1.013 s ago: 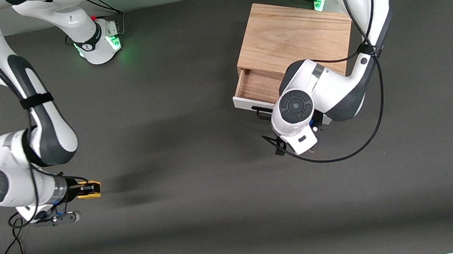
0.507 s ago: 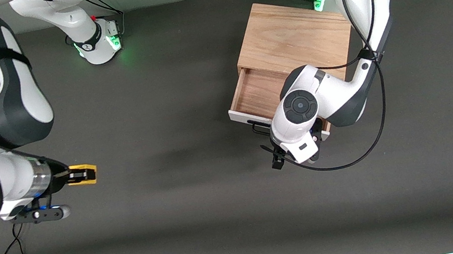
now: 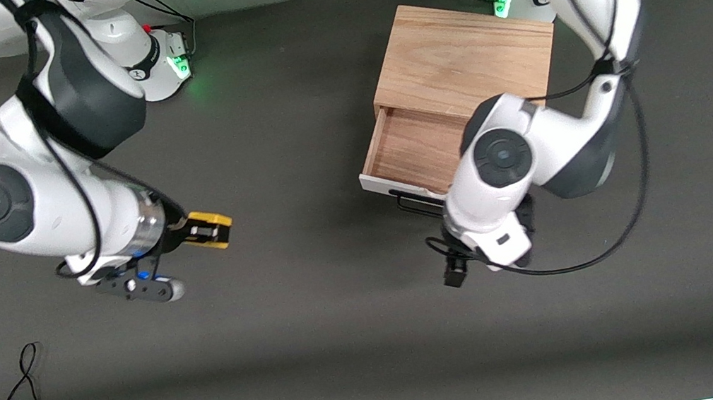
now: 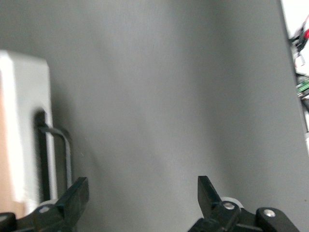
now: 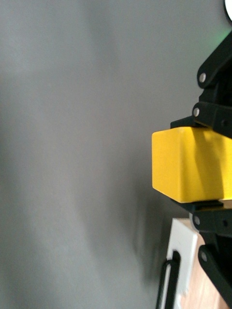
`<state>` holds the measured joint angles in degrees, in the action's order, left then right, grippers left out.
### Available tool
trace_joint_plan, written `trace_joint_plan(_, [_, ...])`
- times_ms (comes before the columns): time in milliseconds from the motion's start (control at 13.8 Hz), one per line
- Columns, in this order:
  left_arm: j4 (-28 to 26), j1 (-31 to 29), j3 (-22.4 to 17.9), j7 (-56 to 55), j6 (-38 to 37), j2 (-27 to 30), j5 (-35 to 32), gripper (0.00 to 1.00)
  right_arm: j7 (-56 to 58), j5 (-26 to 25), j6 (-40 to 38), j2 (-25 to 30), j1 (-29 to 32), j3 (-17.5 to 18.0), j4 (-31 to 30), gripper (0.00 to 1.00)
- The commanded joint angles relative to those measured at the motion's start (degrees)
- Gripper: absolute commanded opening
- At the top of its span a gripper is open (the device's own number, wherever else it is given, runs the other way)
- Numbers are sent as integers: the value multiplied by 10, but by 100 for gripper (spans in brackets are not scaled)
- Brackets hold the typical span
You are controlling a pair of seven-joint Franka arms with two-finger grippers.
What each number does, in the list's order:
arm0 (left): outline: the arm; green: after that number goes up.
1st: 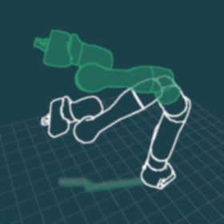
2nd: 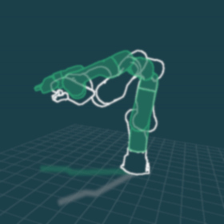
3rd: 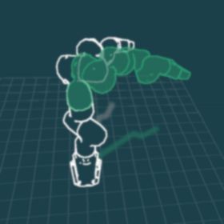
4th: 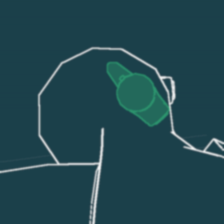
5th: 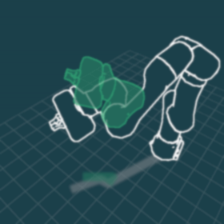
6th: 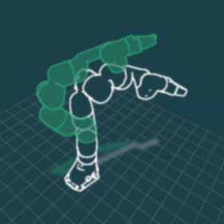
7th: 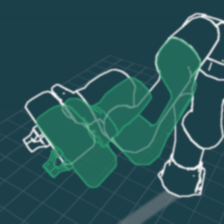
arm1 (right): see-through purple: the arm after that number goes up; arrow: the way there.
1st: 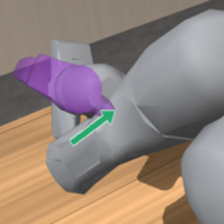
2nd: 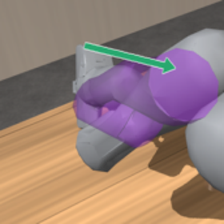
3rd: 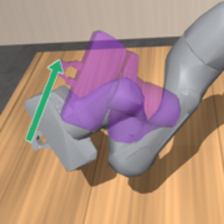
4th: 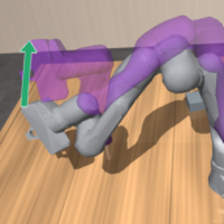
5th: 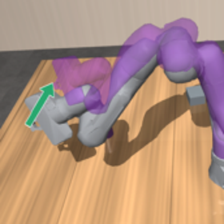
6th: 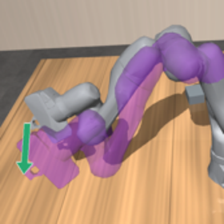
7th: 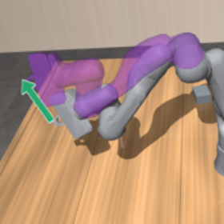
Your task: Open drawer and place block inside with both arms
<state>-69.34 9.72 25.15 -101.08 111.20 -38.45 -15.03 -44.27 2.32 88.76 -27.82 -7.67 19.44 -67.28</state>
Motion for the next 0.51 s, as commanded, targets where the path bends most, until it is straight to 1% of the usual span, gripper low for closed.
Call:
trace_joint_plan(0, [33,-64,3,141,-100,53,41,100,-68,1,4,-21,-29,8,41,0])
trace_joint_plan(72, [31,-96,2,202,-121,77,69,100,-93,1,14,-29,-48,8,48,0])
trace_joint_plan(217, [30,-156,2,353,-195,115,104,100,-153,-5,40,-46,-99,6,57,0])
trace_joint_plan(289, [29,-182,2,427,-230,126,107,100,-175,-13,55,-53,-119,6,58,0])
trace_joint_plan(362, [28,-201,1,508,-259,140,107,100,-191,-34,65,-60,-138,6,58,0])
trace_joint_plan(434, [25,-217,-1,587,-284,153,106,100,-212,-43,78,-68,-159,7,58,0])
